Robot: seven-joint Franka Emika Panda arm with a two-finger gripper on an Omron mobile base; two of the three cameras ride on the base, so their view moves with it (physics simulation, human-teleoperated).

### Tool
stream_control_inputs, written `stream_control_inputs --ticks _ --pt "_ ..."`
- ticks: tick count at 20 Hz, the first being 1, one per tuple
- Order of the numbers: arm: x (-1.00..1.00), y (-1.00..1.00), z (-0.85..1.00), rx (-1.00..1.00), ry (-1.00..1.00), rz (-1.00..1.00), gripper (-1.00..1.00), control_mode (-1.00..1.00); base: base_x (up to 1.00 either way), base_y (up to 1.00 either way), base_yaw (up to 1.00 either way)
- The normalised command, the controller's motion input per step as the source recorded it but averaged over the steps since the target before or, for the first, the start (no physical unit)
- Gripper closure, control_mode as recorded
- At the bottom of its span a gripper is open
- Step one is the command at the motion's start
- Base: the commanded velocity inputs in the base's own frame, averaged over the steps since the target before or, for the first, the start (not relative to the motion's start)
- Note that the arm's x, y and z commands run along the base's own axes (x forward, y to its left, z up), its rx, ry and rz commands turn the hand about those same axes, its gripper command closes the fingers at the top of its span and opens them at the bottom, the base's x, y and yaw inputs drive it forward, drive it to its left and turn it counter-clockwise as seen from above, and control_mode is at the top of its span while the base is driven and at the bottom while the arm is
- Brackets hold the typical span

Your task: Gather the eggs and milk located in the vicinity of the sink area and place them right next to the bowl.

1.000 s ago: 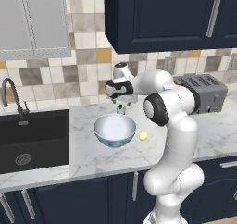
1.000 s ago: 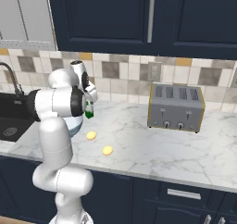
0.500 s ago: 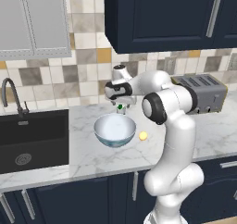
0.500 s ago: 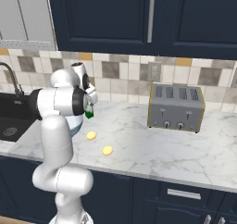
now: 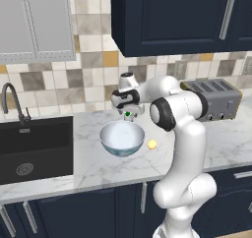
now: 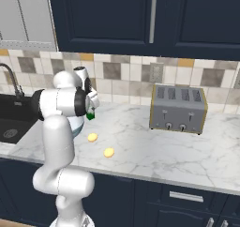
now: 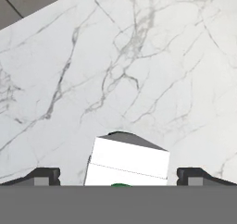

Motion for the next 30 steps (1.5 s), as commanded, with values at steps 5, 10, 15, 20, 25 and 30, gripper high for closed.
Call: stream_control_inputs --ticks 5,10,15,20,25,30 --pt "0.01 0.00 -0.17 0.02 0.00 0.00 1.00 -1.00 0.00 0.00 0.00" --pt "0.00 0.00 -0.14 0.02 0.00 0.00 1.00 -1.00 0.00 0.00 0.00" --pt "0.00 0.00 -0.02 0.00 0.03 0.00 1.00 -1.00 0.00 0.00 0.00" --pt "-0.09 0.02 0.00 0.00 0.09 0.00 1.00 -1.00 0.00 0.00 0.00" --pt "-0.15 0.00 -0.01 0.00 0.09 0.00 1.00 -1.00 0.00 0.00 0.00" --pt "-0.19 0.00 -0.11 0.00 0.01 0.00 1.00 -1.00 0.00 0.00 0.00"
